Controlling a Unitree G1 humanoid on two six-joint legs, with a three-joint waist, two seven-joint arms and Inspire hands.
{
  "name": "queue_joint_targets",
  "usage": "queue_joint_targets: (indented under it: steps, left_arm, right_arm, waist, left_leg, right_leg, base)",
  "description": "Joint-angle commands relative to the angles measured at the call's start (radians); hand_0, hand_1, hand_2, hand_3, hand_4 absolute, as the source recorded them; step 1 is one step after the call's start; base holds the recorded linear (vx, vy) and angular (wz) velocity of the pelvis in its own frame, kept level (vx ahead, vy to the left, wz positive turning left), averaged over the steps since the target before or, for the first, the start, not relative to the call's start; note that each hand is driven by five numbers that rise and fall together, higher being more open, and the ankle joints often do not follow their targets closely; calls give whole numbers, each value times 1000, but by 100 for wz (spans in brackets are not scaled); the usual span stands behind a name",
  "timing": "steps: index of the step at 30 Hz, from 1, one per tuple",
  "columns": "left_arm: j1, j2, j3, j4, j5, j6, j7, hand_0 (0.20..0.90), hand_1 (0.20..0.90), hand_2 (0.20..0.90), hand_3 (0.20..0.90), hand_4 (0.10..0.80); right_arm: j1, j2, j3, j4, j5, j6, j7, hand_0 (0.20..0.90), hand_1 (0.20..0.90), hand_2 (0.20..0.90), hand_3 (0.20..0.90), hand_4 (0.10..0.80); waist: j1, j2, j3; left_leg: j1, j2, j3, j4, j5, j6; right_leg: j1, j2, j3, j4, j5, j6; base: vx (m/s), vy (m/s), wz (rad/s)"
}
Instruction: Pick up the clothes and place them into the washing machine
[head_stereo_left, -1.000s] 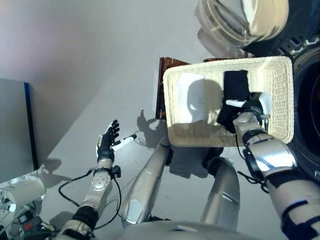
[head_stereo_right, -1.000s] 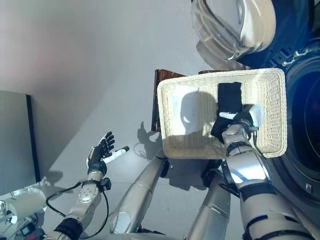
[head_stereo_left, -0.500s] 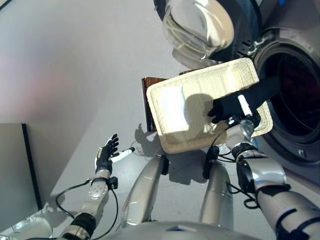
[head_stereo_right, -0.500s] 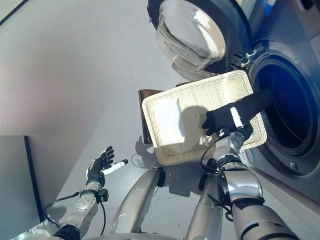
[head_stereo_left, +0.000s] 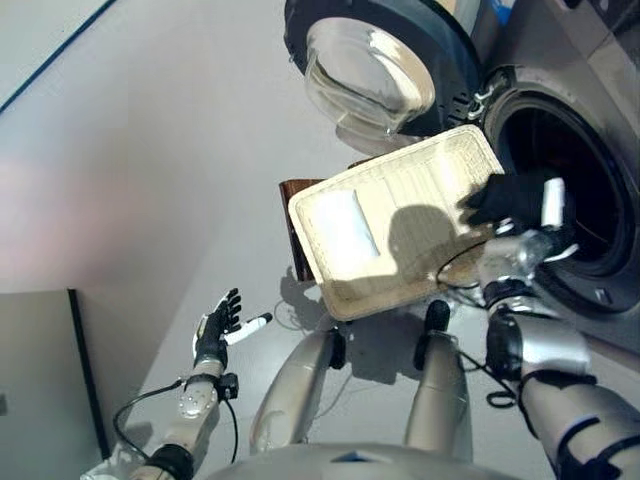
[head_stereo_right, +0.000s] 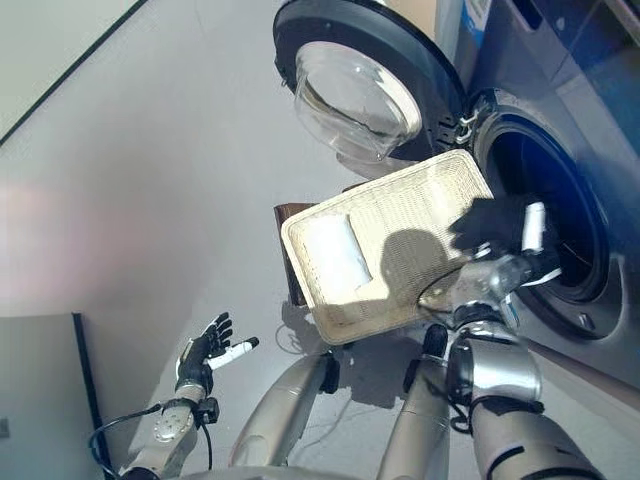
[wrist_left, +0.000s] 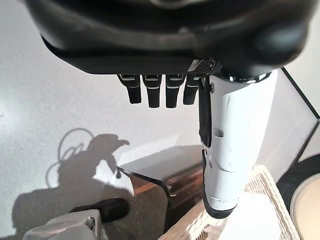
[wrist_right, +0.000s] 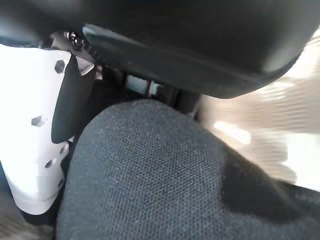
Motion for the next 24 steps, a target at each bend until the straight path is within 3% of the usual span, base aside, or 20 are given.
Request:
queue_joint_targets:
  steps: [1,5,15,24]
  left_arm:
    - [-7,24,17,-10,-44,-62,17,900,900,900,900,800]
    - [-15,10,8,8,-92,-53,-7,900,900,900,900,800]
    - [-19,-29,-20,50,-99,-43,-38,900,900,900,900,800]
    - [-10,-23,-10,50,-79,-44,-30,900,900,900,900,800]
  right_arm:
    - [-117,-190,62,-119,-32,-150,5,900,900,900,900,800]
    - [-141,-166,97,-107,-2,-141,48,900,900,900,900,800]
    - [-61,-7,96,-3,56,-101,132,900,900,900,900,800]
    - [-35,40,135,32,32,-68,154,900,900,900,900,800]
  waist:
    - [6,35,-16]
    - [8,54,-34]
    - [-1,79,-41]
    - [-10,64,-41]
  left_leg:
    - [-25,-15,-22,100,-135,-59]
    - [-17,-15,-7,94,-141,-56]
    - [-11,-13,15,98,-150,-54]
    - [-20,-11,16,104,-147,-56]
  right_leg:
    - [107,12,-18,-236,107,-17]
    - [96,16,6,-233,111,-14]
    - [96,20,25,-234,116,-18]
    - [92,24,22,-232,121,-24]
  base:
    - [28,44,-12]
    - [38,41,-11]
    - [2,17,-12]
    - [0,0,0]
